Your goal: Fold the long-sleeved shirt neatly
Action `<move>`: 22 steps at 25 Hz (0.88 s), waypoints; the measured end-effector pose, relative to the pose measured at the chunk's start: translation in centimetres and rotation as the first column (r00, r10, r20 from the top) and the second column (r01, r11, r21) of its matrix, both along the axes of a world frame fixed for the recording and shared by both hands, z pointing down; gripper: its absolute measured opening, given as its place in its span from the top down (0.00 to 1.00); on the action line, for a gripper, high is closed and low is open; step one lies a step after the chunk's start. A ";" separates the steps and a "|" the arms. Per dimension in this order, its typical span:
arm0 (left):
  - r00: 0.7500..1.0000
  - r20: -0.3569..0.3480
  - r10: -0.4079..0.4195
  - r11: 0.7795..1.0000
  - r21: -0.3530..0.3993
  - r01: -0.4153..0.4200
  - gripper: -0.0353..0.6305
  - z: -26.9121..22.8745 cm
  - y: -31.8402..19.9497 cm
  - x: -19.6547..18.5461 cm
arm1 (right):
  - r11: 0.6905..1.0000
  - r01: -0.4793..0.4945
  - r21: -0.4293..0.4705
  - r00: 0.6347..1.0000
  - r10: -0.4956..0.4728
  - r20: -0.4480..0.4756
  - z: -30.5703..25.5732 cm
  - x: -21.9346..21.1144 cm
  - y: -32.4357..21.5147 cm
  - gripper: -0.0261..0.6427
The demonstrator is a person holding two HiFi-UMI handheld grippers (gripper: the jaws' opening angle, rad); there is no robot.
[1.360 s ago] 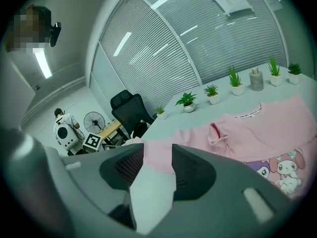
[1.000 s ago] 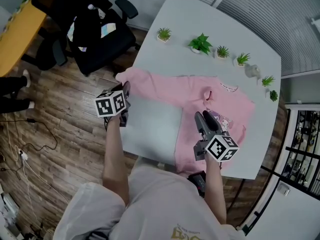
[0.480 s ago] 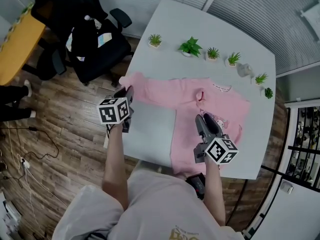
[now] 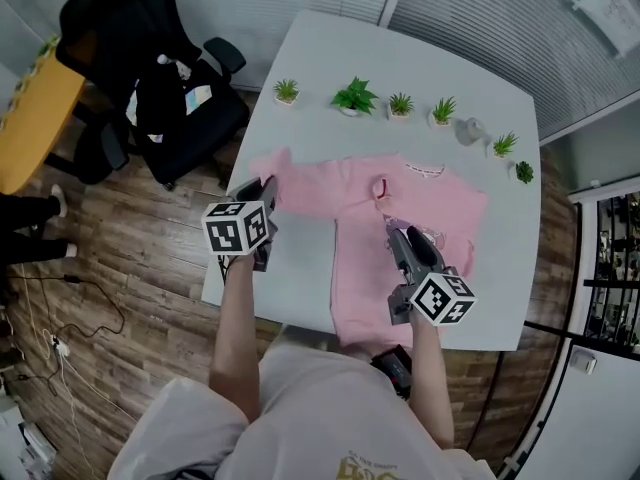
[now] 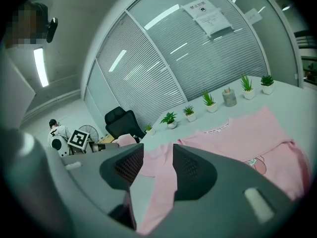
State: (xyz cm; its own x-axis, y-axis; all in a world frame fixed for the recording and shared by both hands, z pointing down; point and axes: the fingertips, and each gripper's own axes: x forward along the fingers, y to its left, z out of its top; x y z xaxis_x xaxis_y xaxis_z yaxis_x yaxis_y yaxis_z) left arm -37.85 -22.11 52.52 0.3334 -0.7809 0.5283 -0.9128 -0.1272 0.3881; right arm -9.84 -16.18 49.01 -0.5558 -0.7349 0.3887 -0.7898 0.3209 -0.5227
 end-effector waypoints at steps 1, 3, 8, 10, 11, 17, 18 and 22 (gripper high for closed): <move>1.000 0.001 0.007 1.000 0.004 -0.007 0.88 -0.3 -0.1 0.7 | 1.000 -0.006 0.004 1.000 0.006 0.002 -0.1 0.4 0.1 0.67; 1.000 0.010 0.020 1.000 0.010 -0.020 0.88 -0.8 -0.1 1.9 | 1.000 -0.016 0.009 1.000 0.016 0.008 -0.3 1.2 0.4 0.67; 0.999 0.024 0.046 0.999 0.024 -0.047 0.88 -1.8 -0.1 4.8 | 0.999 -0.041 0.018 0.999 0.040 0.022 -0.7 3.7 1.2 0.67; 0.998 0.026 0.054 0.998 0.030 -0.055 0.88 -2.2 -0.2 6.0 | 0.998 -0.053 0.021 0.998 0.052 0.031 -0.9 4.8 1.4 0.68; 0.998 0.030 0.055 0.998 0.034 -0.056 0.88 -2.3 -0.3 6.5 | 0.998 -0.061 0.023 0.998 0.060 0.036 -1.0 5.4 1.4 0.68; 0.997 0.061 0.049 0.996 0.068 -0.054 0.88 -4.0 -0.9 9.4 | 0.989 -0.138 0.055 0.987 0.133 0.092 -2.4 9.1 1.3 0.69; 0.996 0.069 0.055 0.996 0.071 -0.059 0.88 -4.2 -0.9 10.0 | 0.988 -0.143 0.058 0.986 0.137 0.096 -2.6 9.6 1.3 0.69; 0.993 0.089 0.079 0.994 0.074 -0.086 0.87 -4.8 -0.8 12.4 | 0.985 -0.156 0.072 0.982 0.147 0.117 -3.4 11.6 1.1 0.69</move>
State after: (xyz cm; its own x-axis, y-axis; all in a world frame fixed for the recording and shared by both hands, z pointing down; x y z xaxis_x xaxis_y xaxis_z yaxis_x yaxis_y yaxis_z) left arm -25.41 -22.94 47.70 0.3543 -0.7925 0.4964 -0.9275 -0.2302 0.2944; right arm 1.72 -15.03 45.58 -0.4717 -0.8404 0.2668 -0.7710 0.2463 -0.5873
